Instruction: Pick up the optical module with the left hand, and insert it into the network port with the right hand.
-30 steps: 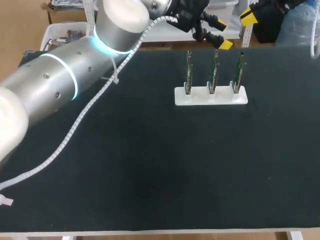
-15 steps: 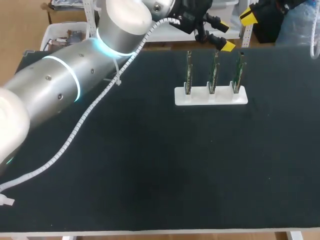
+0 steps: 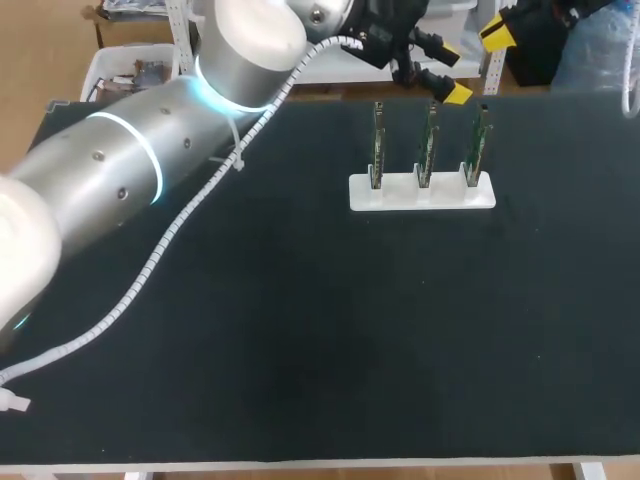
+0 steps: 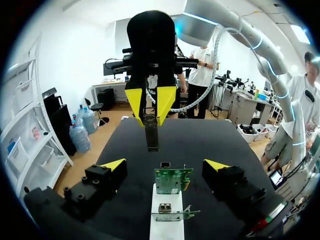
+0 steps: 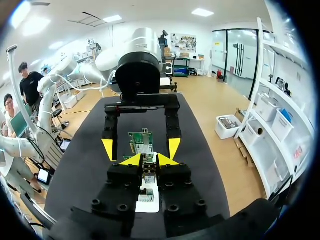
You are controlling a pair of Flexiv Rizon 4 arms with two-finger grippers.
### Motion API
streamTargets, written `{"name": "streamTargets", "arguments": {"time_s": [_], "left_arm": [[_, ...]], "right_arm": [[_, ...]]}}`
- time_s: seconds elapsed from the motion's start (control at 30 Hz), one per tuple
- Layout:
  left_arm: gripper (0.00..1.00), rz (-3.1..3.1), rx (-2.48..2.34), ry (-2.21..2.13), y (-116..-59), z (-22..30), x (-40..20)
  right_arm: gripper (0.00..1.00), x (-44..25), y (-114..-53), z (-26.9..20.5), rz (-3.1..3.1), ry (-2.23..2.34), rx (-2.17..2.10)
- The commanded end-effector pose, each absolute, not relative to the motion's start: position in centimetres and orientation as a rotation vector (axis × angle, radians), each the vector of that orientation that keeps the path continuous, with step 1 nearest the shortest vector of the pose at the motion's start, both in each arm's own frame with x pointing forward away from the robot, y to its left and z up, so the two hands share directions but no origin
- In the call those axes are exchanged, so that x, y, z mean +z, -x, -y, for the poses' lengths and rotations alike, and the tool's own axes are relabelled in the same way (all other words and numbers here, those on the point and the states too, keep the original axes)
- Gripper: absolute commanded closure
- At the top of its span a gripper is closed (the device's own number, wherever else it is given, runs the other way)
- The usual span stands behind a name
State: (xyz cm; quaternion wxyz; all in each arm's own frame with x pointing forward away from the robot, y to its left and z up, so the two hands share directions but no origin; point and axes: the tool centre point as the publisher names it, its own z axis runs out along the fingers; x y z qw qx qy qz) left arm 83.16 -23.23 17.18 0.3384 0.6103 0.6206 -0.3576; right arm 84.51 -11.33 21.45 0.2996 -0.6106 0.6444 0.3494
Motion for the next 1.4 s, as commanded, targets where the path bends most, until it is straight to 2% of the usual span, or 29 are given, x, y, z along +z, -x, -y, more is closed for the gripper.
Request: {"name": "streamTargets", "arguments": {"time_s": [0.03, 1.4], "left_arm": [[0.0, -1.52, -1.269, -1.83, -84.2, 23.7, 17.3], [0.0, -1.573, -1.283, -1.871, -83.1, 23.4, 16.4]], "right_arm": [[1.0, 21.5, -85.2, 11.4, -1.624, 1.819, 1.253], [1.0, 21.5, -85.0, 11.5, -1.616, 1.825, 1.251]]}}
